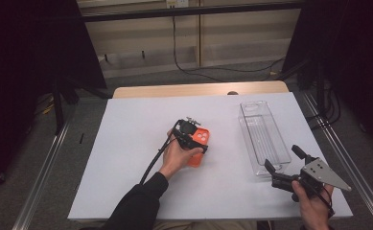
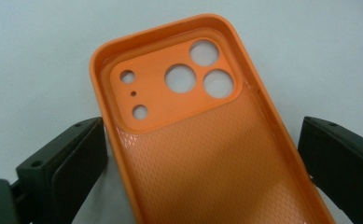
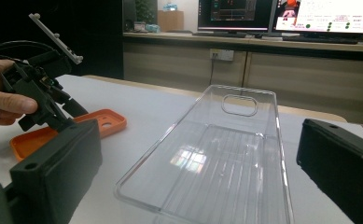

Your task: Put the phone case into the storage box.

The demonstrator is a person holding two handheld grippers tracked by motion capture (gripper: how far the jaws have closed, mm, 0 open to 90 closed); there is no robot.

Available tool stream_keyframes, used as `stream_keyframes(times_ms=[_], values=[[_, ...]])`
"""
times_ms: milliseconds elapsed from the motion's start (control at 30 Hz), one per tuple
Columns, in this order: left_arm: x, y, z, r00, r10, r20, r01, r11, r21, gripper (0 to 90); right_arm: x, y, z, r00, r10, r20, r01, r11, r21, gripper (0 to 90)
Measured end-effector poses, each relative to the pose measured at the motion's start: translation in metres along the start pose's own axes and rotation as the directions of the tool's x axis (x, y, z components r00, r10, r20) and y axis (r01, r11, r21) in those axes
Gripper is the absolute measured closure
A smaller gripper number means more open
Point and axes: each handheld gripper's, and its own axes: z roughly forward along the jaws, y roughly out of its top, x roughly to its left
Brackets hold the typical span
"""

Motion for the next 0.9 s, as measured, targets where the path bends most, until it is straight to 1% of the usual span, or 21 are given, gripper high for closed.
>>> stream_keyframes(times_ms=[67, 100, 133, 200, 467, 567, 633, 667, 700, 767, 900], values=[[-0.0027, 0.0, 0.001, 0.9996, 0.013, -0.023, -0.013, 0.9999, 0.006, 1.5, 0.0002, 0.0001, -0.0001, 1.0, 0.002, -0.001, -0.002, 1.0, -0.003, 0.0], [-0.0027, 0.0, 0.001, 0.9996, 0.013, -0.023, -0.013, 0.9999, 0.006, 1.2, 0.0002, 0.0001, -0.0001, 1.0, 0.002, -0.001, -0.002, 1.0, -0.003, 0.0], [-0.0041, 0.0009, 0.0017, 0.9996, 0.004, -0.029, -0.004, 0.9999, 0.013, 1.1, 0.0004, 0.0001, 0.0, 1.0, 0.002, -0.002, -0.002, 1.0, -0.005, 0.0], [-0.0041, 0.0022, 0.0019, 0.9994, 0.009, -0.033, -0.008, 0.9997, 0.023, 1.1, 0.0006, -0.0001, 0.0004, 1.0, -0.002, -0.004, 0.002, 1.0, -0.002, 0.0], [-0.0048, 0.0028, 0.0017, 0.9991, -0.003, -0.041, 0.004, 0.9995, 0.03, 2.2, 0.0006, -0.0001, 0.0002, 1.0, -0.003, -0.005, 0.003, 1.0, 0.0, 0.0], [-0.0062, 0.0029, 0.0013, 0.9986, -0.023, -0.048, 0.025, 0.9991, 0.036, 3.2, 0.0012, -0.0005, 0.0006, 1.0, -0.003, -0.007, 0.003, 1.0, 0.004, 0.1], [-0.0059, 0.0034, 0.001, 0.9986, -0.02, -0.048, 0.022, 0.9988, 0.043, 3.3, 0.0014, -0.0005, 0.0004, 1.0, -0.003, -0.006, 0.003, 1.0, 0.004, 0.1], [-0.0067, 0.0047, 0.0008, 0.9981, -0.024, -0.056, 0.027, 0.9982, 0.053, 4.2, 0.0013, -0.0004, 0.0002, 1.0, -0.004, -0.005, 0.004, 1.0, 0.001, 0.1], [-0.0067, 0.0047, 0.0008, 0.9981, -0.024, -0.056, 0.027, 0.9982, 0.053, 4.4, 0.0013, -0.0004, 0.0002, 1.0, -0.004, -0.005, 0.004, 1.0, 0.001, 0.1], [-0.0071, 0.0059, -0.0001, 0.9979, -0.027, -0.059, 0.032, 0.9971, 0.069, 5.7, 0.0011, -0.0003, 0.0002, 1.0, -0.005, -0.006, 0.005, 1.0, 0.003, 0.1], [-0.0056, 0.0063, -0.0018, 0.9988, -0.019, -0.045, 0.022, 0.9967, 0.078, 8.5, 0.0009, -0.0004, 0.0002, 1.0, -0.003, -0.007, 0.003, 1.0, 0.004, 0.1]])
